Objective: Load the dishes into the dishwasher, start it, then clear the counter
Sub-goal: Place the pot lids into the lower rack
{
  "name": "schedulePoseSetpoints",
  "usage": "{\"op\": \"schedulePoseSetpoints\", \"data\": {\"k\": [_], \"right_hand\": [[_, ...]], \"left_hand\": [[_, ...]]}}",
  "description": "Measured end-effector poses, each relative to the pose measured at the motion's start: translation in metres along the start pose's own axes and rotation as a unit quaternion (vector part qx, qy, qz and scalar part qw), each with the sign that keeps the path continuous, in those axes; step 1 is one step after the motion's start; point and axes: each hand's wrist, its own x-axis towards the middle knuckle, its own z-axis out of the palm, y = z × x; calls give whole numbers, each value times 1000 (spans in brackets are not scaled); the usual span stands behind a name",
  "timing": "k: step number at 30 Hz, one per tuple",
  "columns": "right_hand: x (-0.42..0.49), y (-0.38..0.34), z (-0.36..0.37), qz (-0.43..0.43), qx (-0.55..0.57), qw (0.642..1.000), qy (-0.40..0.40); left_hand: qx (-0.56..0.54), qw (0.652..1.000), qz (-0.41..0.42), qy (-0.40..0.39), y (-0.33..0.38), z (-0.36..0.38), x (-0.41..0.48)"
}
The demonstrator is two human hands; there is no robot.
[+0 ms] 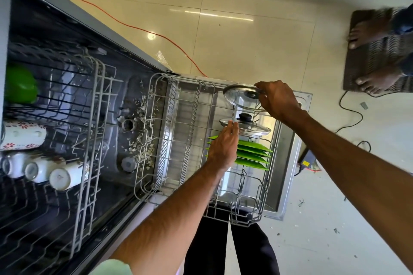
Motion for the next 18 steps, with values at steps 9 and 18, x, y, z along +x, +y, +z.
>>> {"op": "schedulePoseSetpoints", "data": {"k": [9, 18], "right_hand": [[8, -8, -3, 2, -35, 999, -10], [15, -10, 5, 38, -71, 997, 16]], "left_hand": [[8, 1000, -2, -4, 5, -12, 4], [15, 1000, -4, -11, 2, -15, 3]]}}
